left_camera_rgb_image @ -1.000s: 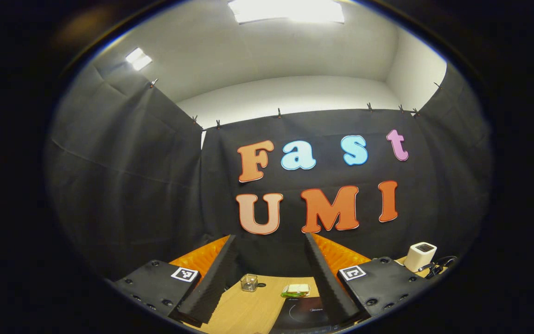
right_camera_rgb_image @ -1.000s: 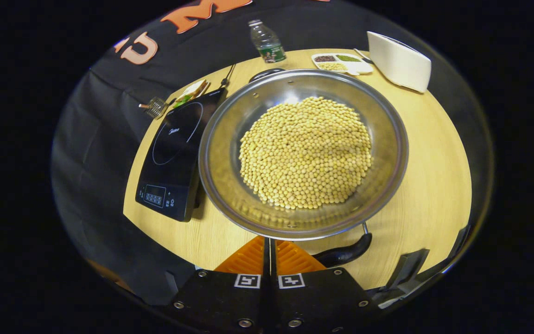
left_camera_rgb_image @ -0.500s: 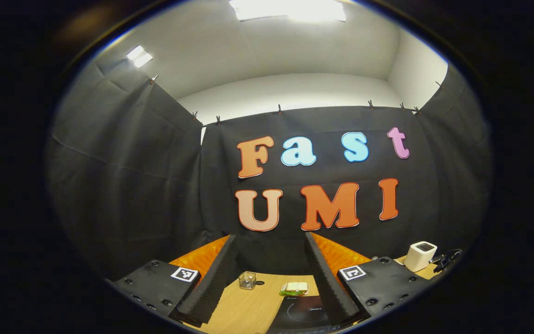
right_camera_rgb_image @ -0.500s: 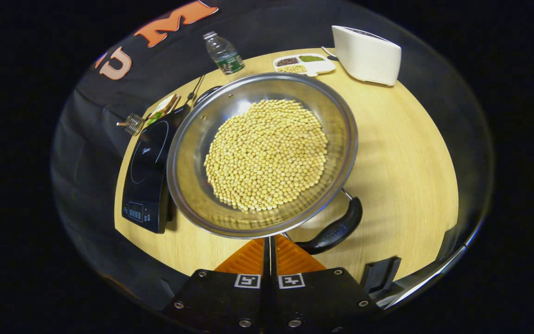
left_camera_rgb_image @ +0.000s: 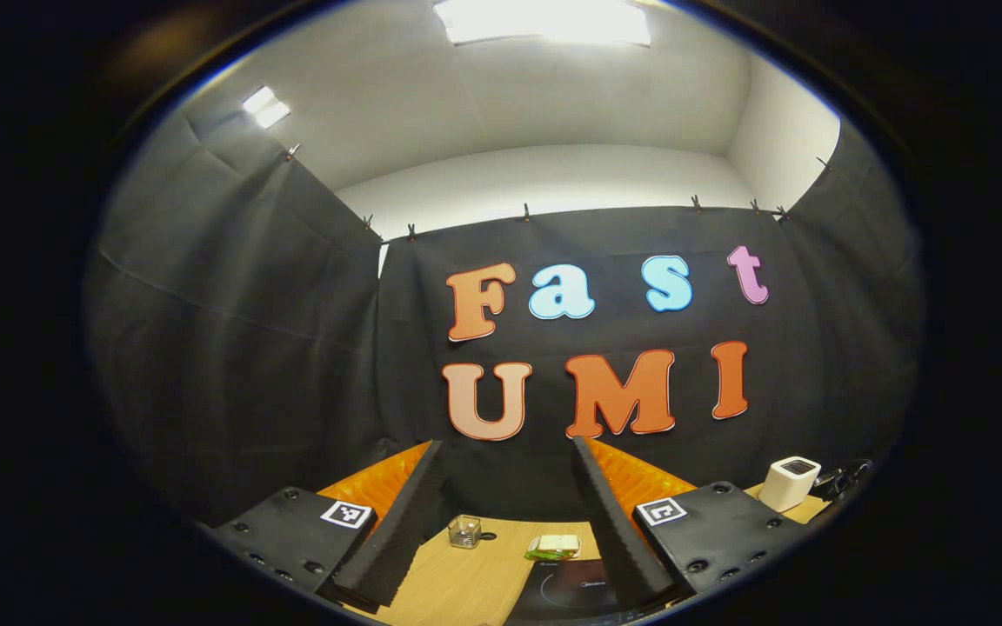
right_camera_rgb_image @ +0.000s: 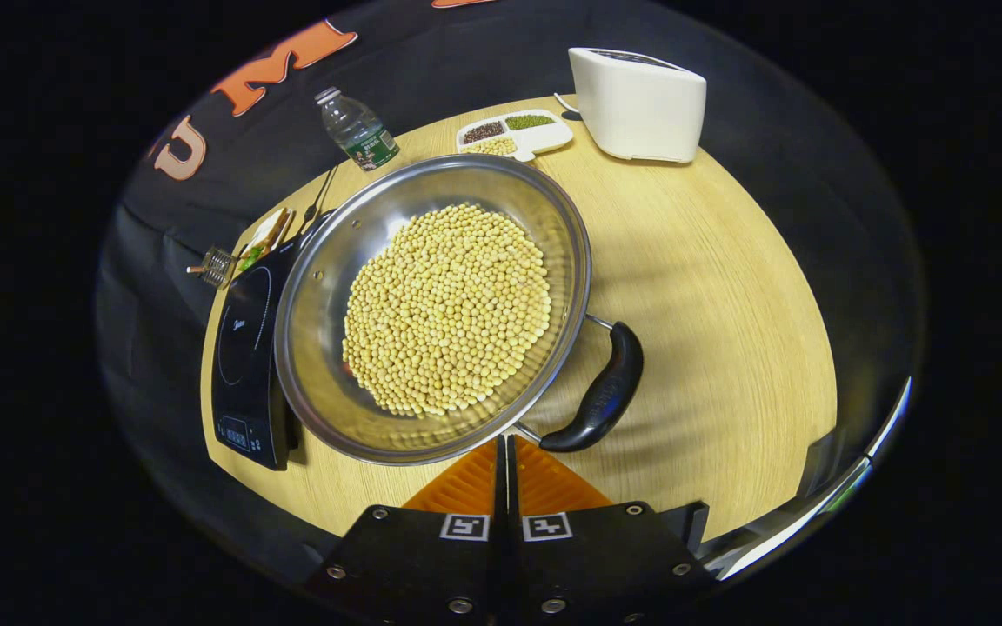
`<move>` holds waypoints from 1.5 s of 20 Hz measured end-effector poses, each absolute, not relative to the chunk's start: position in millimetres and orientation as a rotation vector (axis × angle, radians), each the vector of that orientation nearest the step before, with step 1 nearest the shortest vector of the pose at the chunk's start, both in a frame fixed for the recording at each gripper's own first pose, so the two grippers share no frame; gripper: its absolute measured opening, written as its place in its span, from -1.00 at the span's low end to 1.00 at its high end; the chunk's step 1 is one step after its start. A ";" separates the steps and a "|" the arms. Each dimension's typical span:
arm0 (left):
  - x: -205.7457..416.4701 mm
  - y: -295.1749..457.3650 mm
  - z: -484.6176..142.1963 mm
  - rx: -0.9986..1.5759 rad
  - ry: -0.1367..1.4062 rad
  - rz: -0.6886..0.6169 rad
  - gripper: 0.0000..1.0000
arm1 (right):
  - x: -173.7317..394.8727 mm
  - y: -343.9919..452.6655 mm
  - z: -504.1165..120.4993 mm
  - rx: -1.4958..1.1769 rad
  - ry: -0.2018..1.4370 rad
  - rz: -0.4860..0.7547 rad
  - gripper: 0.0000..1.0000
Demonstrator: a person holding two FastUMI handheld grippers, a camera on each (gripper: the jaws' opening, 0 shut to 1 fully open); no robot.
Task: First push the handle of the pot to place it horizontally, then grasp the pot with both hands and set it on the induction cooktop.
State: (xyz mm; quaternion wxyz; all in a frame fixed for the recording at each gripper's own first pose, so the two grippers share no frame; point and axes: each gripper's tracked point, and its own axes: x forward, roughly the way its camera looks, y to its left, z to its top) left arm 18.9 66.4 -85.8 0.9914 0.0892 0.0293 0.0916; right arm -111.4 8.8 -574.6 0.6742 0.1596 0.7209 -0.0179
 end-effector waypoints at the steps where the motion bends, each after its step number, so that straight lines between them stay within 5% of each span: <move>1: 19.9 65.4 -88.1 0.176 0.064 0.180 0.94 | -108.5 4.4 -576.1 0.354 1.621 -0.051 -1.00; 11: 21.6 71.4 -99.2 0.166 0.091 0.184 0.94 | -80.8 -31.8 -594.3 0.424 1.593 -0.223 -1.00; 30: 49.1 39.2 -156.8 0.195 0.186 0.133 0.94 | -23.9 -59.4 -615.5 0.537 1.540 -0.329 -0.99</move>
